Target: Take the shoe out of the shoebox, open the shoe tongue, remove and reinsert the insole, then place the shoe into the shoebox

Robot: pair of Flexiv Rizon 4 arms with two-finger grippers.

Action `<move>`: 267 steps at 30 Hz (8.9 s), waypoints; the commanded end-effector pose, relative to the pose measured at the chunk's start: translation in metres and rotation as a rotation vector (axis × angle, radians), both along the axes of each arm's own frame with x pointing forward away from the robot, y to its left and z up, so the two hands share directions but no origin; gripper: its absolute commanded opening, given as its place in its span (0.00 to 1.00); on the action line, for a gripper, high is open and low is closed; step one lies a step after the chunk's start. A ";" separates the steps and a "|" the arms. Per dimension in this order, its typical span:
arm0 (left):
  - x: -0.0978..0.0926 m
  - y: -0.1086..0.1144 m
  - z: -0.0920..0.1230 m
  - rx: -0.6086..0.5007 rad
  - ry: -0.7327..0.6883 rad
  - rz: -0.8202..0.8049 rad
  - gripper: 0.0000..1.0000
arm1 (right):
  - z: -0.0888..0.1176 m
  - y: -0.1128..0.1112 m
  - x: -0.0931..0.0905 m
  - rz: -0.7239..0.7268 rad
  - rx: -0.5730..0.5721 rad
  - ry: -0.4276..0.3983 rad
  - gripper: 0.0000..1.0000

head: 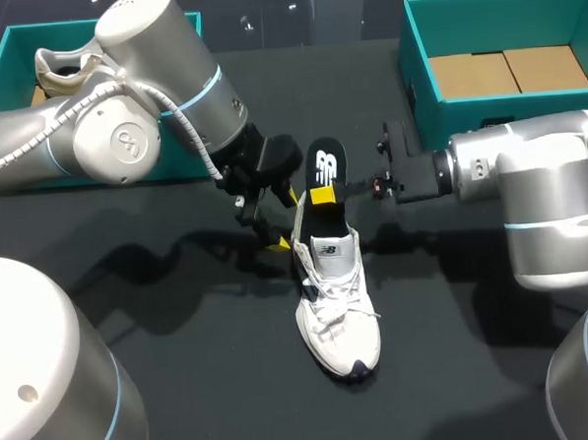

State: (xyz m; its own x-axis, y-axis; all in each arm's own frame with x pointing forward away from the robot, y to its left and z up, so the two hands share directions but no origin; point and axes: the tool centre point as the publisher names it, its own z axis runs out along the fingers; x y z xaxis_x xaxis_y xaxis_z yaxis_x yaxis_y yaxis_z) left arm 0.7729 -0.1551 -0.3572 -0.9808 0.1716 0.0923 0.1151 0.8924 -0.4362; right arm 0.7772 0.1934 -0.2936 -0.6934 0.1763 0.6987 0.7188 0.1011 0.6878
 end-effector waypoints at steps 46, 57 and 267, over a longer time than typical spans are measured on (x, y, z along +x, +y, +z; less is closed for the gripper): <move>0.000 0.000 0.001 0.002 -0.001 -0.001 1.00 | -0.027 0.003 -0.010 -0.020 -0.062 0.150 0.00; 0.000 0.000 0.001 0.002 -0.001 -0.001 1.00 | -0.041 0.002 -0.039 -0.048 -0.058 0.220 0.00; 0.089 0.175 0.129 0.110 -0.104 -0.522 1.00 | -0.069 -0.030 -0.026 -0.861 -1.568 0.060 0.00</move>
